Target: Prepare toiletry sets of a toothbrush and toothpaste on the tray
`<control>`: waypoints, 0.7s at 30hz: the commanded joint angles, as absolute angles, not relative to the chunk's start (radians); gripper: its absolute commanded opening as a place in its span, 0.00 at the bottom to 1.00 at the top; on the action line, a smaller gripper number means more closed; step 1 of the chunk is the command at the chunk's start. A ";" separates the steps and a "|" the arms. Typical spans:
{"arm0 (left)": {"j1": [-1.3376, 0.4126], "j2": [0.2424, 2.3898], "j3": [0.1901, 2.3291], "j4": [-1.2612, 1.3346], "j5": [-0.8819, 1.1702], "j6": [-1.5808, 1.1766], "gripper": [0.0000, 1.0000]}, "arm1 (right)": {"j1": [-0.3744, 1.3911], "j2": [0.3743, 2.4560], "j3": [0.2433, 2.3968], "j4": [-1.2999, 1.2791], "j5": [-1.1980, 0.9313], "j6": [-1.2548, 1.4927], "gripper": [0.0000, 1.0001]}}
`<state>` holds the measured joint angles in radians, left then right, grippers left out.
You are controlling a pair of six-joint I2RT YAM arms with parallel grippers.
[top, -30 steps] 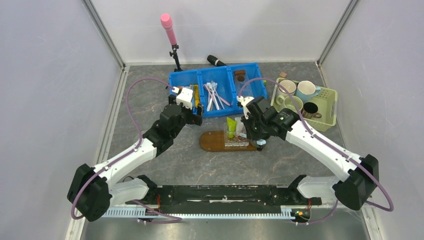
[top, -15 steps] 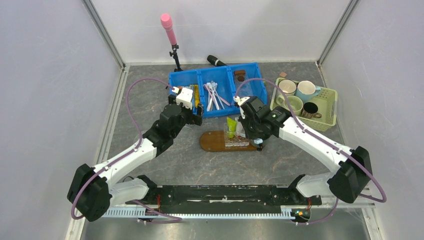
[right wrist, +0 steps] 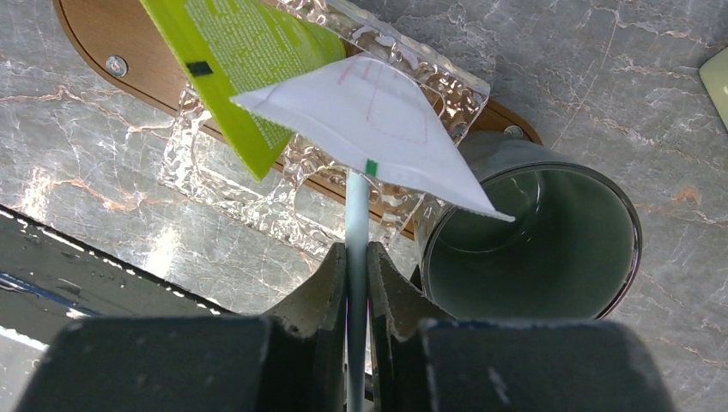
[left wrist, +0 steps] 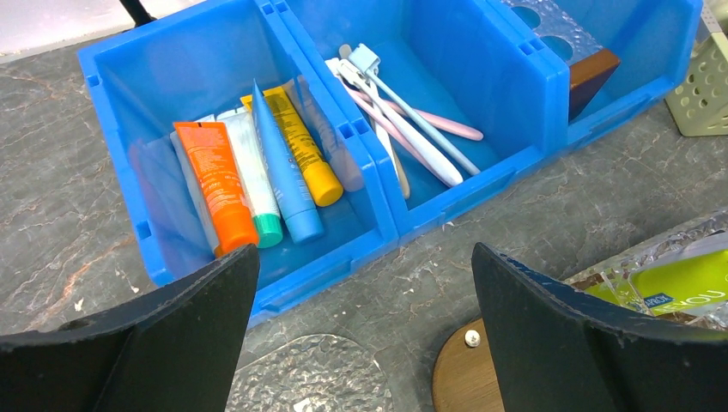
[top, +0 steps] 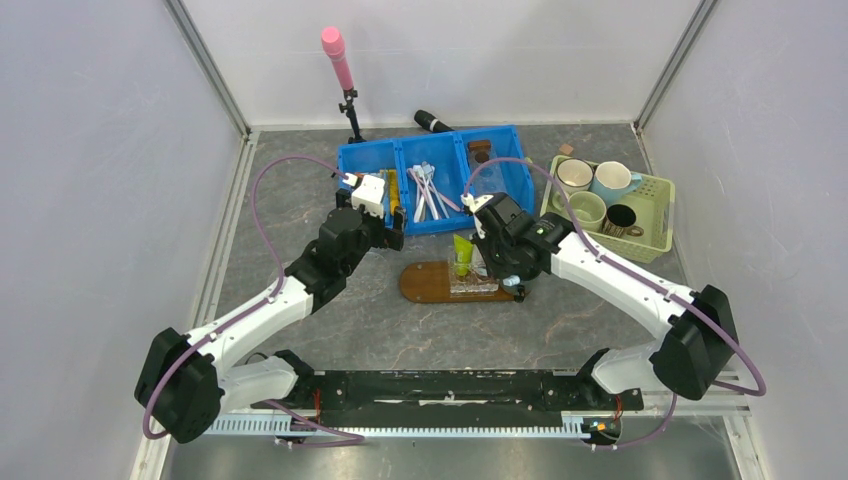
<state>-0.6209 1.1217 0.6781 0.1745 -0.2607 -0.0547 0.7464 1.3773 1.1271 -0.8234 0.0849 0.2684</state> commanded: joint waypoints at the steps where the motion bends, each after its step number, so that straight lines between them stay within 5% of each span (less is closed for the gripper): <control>1: -0.612 1.115 0.707 0.221 -0.267 -0.032 1.00 | 0.748 1.390 1.170 -0.773 0.117 0.271 0.12; 21: -0.607 1.107 0.707 0.221 -0.265 -0.032 1.00 | 0.755 1.393 1.188 -0.785 0.125 0.276 0.24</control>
<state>-0.6125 1.1213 0.6781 0.1745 -0.2604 -0.0547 0.7464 1.3945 1.1423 -0.8089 0.1009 0.2680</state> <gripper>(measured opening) 0.993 0.240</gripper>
